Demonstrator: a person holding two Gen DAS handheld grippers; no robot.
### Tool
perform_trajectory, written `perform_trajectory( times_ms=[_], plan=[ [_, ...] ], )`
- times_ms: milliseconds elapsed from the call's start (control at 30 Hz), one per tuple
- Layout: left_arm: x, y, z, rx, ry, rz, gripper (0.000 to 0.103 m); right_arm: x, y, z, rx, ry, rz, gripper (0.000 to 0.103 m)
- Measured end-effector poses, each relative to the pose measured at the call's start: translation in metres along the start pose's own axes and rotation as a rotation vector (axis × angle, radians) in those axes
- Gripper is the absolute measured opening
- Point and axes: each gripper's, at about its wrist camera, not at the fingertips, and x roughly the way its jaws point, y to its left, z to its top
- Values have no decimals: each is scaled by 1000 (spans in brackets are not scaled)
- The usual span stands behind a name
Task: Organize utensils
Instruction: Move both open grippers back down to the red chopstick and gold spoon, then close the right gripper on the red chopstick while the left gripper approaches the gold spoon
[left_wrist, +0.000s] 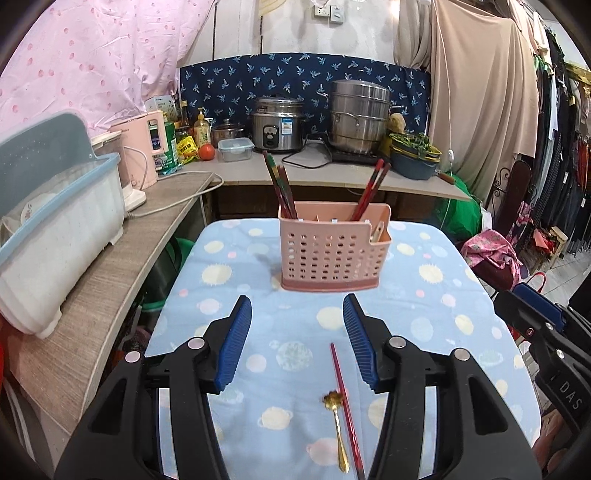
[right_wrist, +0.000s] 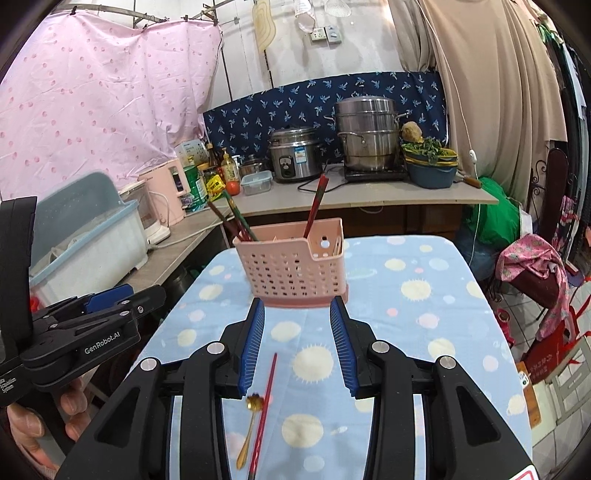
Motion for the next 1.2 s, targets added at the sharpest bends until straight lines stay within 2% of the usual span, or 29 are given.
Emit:
perform_trajectory(
  times_ms=[300,567,767,933,1200],
  plan=[
    [0,4,-46,-13,72,-7,49,-3,1,-51,10,91,8,36],
    [12,12,-94,-37,168,-4,49,6,4,-110,28,208,23,36],
    [22,17,-125,-48,237,4,49,16,16,-148,-3,274,32,36],
    [29,19,-144,-54,288,12,49,26,24,-169,-16,320,53,36],
    [35,22,-162,-48,336,25,49,44,38,-185,-35,371,87,36]
  ],
)
